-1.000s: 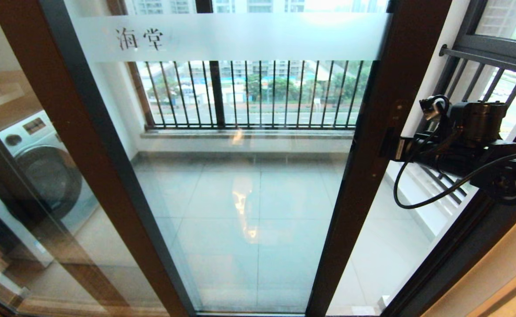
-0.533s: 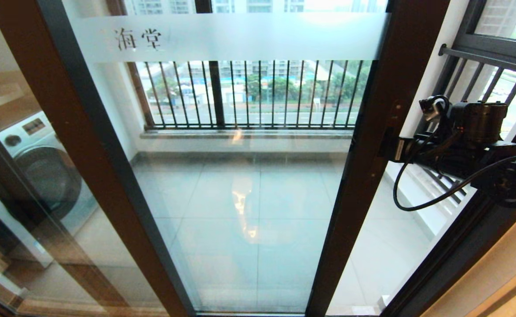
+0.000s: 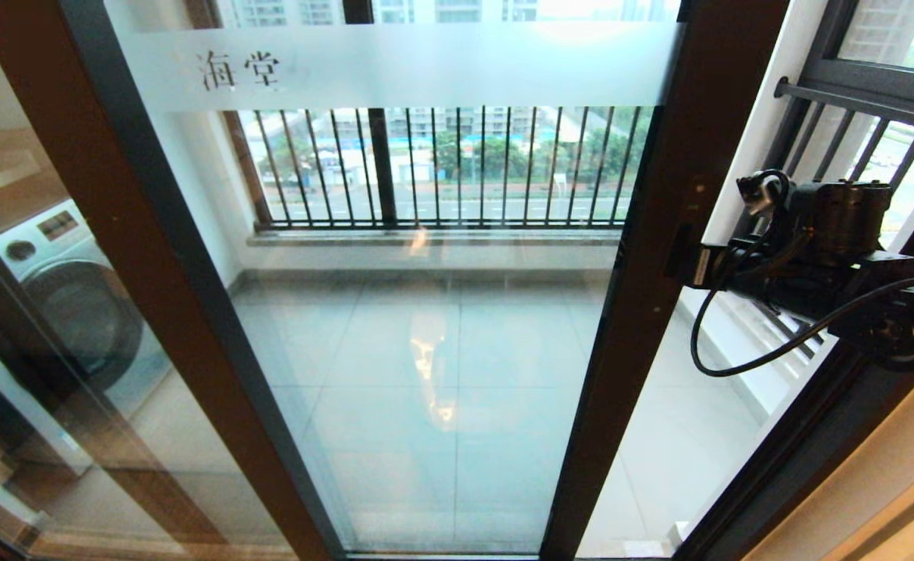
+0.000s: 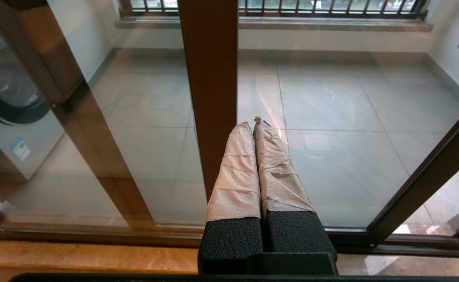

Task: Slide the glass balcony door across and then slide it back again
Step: Open the slid door

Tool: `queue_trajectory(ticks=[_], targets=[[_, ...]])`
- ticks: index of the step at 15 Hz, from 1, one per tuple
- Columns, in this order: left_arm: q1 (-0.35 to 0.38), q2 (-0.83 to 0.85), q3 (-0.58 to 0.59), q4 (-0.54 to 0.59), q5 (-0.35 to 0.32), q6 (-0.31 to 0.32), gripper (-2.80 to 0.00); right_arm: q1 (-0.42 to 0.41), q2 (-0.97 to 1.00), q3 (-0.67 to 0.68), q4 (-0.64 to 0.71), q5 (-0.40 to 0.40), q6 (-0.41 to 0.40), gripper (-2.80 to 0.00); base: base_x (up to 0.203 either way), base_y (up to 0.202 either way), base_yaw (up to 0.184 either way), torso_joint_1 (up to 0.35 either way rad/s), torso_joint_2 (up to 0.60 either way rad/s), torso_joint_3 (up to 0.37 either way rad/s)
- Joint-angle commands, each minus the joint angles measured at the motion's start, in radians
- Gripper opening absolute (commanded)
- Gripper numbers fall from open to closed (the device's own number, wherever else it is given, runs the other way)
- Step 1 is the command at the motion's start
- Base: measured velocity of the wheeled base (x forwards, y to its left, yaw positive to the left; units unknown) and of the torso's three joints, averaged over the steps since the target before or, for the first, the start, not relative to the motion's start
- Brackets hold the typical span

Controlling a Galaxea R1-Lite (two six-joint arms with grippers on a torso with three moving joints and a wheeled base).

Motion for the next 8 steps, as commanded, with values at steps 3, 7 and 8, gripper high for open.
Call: queue_trajectory(ticks=[3, 7, 8], targets=[[0.000, 0.000, 0.000, 0.000, 0.000, 0.000, -2.80, 0.020, 0.007, 0.000, -0.003, 0.007, 0.002, -2.80, 0.000, 0.000, 0.000, 0.000, 0.00, 0.000], [0.000, 0.000, 0.000, 0.000, 0.000, 0.000, -2.80, 0.031, 0.006, -0.002, -0.003, 0.007, 0.016, -2.80, 0.000, 0.000, 0.000, 0.000, 0.00, 0.000], [0.000, -0.001, 0.000, 0.000, 0.000, 0.000, -2.80, 0.038, 0.006, -0.004, -0.003, 0.006, 0.016, -2.80, 0.000, 0.000, 0.000, 0.000, 0.00, 0.000]])
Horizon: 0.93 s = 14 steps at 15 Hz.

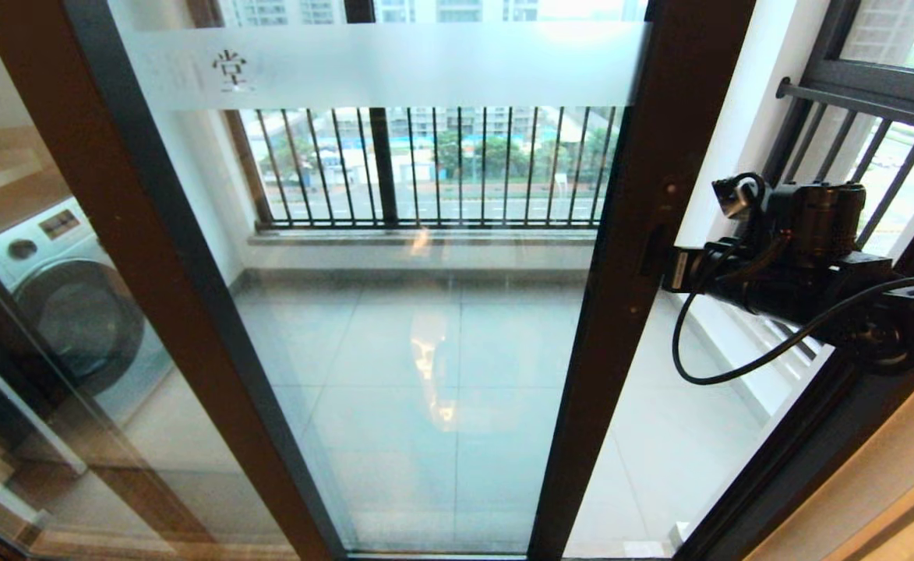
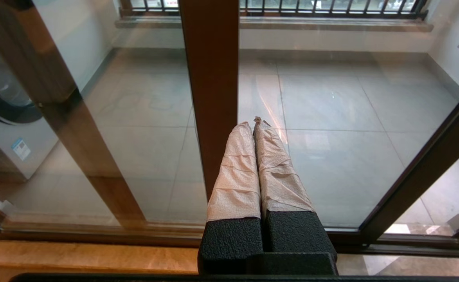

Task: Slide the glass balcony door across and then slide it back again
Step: Open the slid door

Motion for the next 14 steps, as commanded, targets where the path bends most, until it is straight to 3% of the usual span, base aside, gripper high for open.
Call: queue_trajectory(ticks=[1, 14], targets=[[0.000, 0.000, 0.000, 0.000, 0.000, 0.000, -2.80, 0.007, 0.002, -0.001, -0.005, -0.009, 0.001, -2.80, 0.000, 0.000, 0.000, 0.000, 0.00, 0.000], [0.000, 0.000, 0.000, 0.000, 0.000, 0.000, -2.80, 0.094, 0.033, -0.021, -0.005, -0.046, 0.007, -2.80, 0.000, 0.000, 0.000, 0.000, 0.00, 0.000]])
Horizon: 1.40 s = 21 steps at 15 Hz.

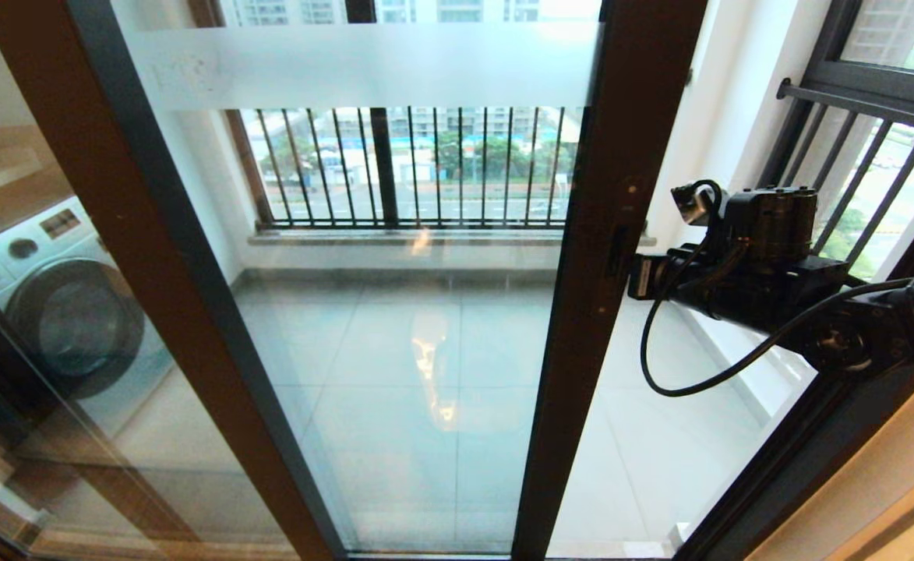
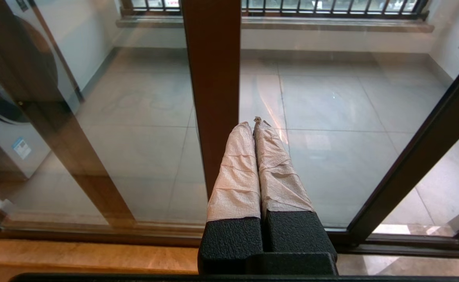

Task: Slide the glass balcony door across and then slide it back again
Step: Open the slid door

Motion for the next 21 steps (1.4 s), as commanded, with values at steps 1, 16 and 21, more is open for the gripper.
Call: queue_trajectory(ticks=[1, 16, 21], targets=[[0.000, 0.000, 0.000, 0.000, 0.000, 0.000, -2.80, 0.009, 0.003, -0.001, -0.004, 0.003, 0.001, -2.80, 0.000, 0.000, 0.000, 0.000, 0.00, 0.000], [0.000, 0.000, 0.000, 0.000, 0.000, 0.000, -2.80, 0.055, 0.009, -0.009, -0.004, -0.017, 0.008, -2.80, 0.000, 0.000, 0.000, 0.000, 0.00, 0.000], [0.000, 0.000, 0.000, 0.000, 0.000, 0.000, -2.80, 0.071, 0.011, -0.010, -0.004, -0.019, 0.008, -2.80, 0.000, 0.000, 0.000, 0.000, 0.00, 0.000]])
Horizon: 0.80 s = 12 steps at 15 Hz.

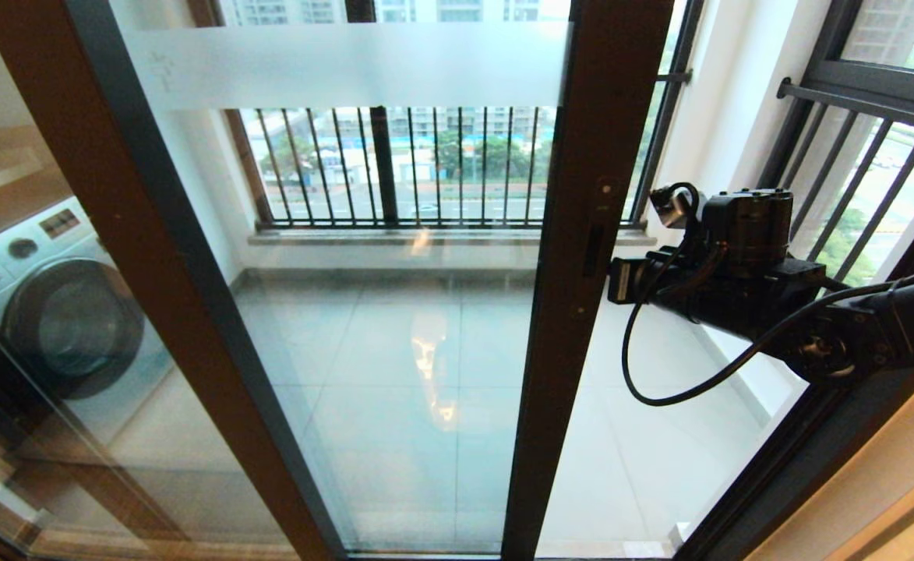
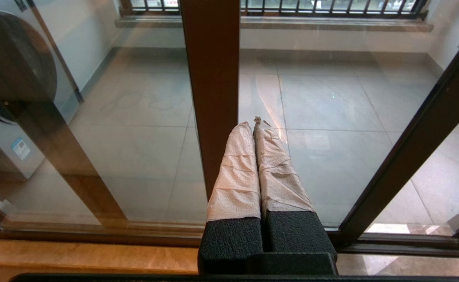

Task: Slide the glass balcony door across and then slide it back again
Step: Open the slid door

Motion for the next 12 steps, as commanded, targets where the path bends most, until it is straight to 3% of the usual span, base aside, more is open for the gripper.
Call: queue_trajectory(ticks=[1, 12], targets=[[0.000, -0.002, 0.000, 0.000, 0.000, 0.000, -2.80, 0.008, 0.001, 0.001, -0.004, -0.003, 0.000, -2.80, 0.000, 0.000, 0.000, 0.000, 0.00, 0.000], [0.000, -0.001, 0.000, 0.000, 0.000, 0.000, -2.80, 0.028, 0.001, 0.001, -0.004, -0.003, 0.002, -2.80, 0.000, 0.000, 0.000, 0.000, 0.00, 0.000]])
